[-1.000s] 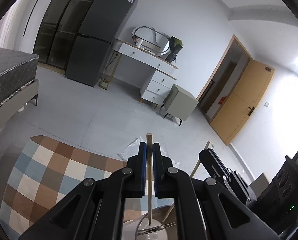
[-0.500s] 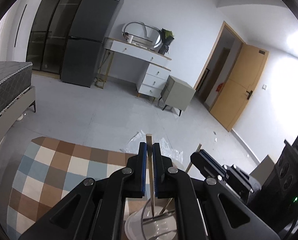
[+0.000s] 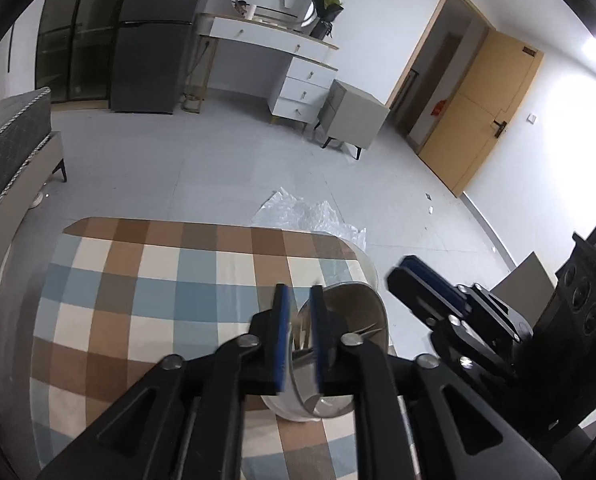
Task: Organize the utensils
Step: 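Carry both chopsticks over the utensil holder and open both tools to drop them in, then return the right tool to the bundle and grasp another chopstick while the left tool follows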
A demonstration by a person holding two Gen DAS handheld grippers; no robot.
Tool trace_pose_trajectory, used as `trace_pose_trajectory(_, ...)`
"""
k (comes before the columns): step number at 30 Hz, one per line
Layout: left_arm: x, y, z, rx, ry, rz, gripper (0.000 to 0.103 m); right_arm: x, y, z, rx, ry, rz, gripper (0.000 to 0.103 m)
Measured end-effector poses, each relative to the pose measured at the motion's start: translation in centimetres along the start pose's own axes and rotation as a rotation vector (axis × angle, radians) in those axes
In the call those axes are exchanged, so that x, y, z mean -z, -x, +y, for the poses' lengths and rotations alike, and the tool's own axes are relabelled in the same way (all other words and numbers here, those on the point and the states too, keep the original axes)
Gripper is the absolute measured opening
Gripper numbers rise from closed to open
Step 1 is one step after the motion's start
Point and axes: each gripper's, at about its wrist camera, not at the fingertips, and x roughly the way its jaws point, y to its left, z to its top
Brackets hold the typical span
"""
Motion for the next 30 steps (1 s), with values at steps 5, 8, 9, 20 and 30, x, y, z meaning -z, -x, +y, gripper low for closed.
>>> trace_pose_trajectory(5,1.0,4.0,0.4,-0.059,0.035,-0.046,0.047,-0.2,3.7,0.1,0.034,-0.065,-0.038,0.031)
trace_pose_trajectory(8,1.8,6.1,0.2,-0.133,0.047,-0.049,0.062,-0.3,5.9,0.7,0.058,-0.084,-0.055,0.046)
trace_pose_trajectory(9,2.2,7.1,-0.1,-0.161,0.042,-0.049,0.064,-0.2,6.8,1.0,0.065,-0.090,-0.065,0.053)
trace_pose_trajectory(20,5.8,12.7,-1.1,-0.259,-0.002,-0.133,0.081,0.7,13.6,5.5,0.094,-0.141,-0.147,0.085)
trace_pose_trajectory(30,9.1,13.9,0.3,-0.318,-0.002,-0.172,0.087,2.8,15.0,8.8,0.111,-0.156,-0.115,0.089)
